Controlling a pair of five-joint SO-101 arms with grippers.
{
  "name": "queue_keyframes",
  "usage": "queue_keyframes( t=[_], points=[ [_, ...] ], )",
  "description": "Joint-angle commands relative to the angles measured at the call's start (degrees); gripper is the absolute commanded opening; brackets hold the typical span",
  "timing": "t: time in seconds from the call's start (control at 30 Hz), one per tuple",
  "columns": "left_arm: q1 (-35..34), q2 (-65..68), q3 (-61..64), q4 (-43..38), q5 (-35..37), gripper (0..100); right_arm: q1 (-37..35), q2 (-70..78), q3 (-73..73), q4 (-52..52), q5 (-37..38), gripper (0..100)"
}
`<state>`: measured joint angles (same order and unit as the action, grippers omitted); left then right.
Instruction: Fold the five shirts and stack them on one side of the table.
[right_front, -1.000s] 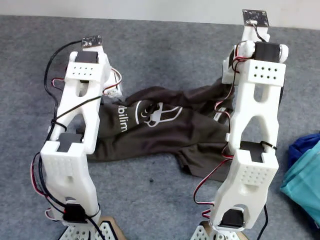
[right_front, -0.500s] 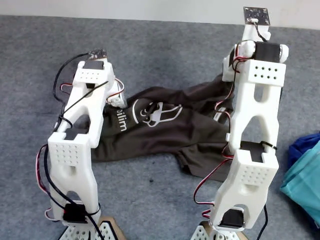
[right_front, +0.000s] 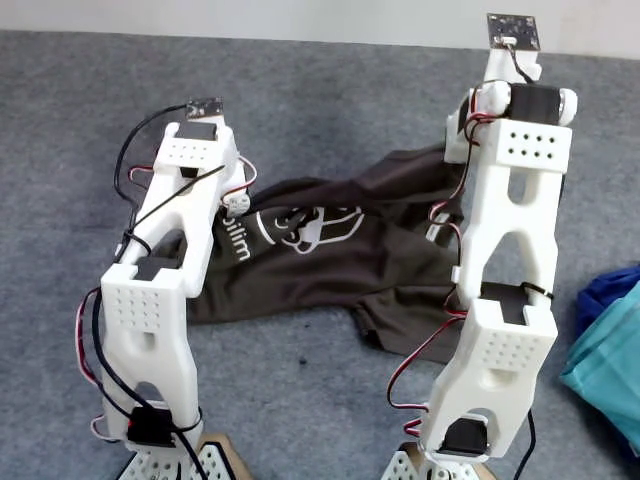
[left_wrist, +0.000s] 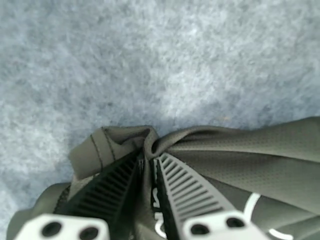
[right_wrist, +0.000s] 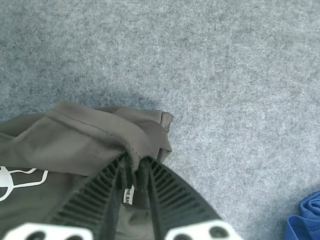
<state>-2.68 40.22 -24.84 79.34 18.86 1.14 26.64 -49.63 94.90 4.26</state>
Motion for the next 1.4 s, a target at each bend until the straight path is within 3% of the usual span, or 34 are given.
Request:
queue_keyframes(
  t=[0.0,0.23,0.63,0.9,1.37],
  points=[
    [1.1,-0.66,-6.2,-0.09,-0.26,1,-0.04,-4.35,-0.31,-0.92,-0.18,0.6],
    [1.19,-0.66,-17.27,-0.09,-0.26,1,0.22,-4.35,-0.31,-1.54,-0.18,0.6],
    [0.75,-0.22,-27.21,-5.01,-0.53,1,-0.13,-0.92,-0.4,-14.02,-0.35,0.6],
    [0.57,3.03,-23.43,-4.92,-0.53,27,0.22,4.7,-0.92,-15.52,-0.18,0.6],
    [-1.27,6.64,-23.87,-5.36,-0.62,28,1.36,4.7,-0.92,-18.68,-0.18,0.6]
  ],
)
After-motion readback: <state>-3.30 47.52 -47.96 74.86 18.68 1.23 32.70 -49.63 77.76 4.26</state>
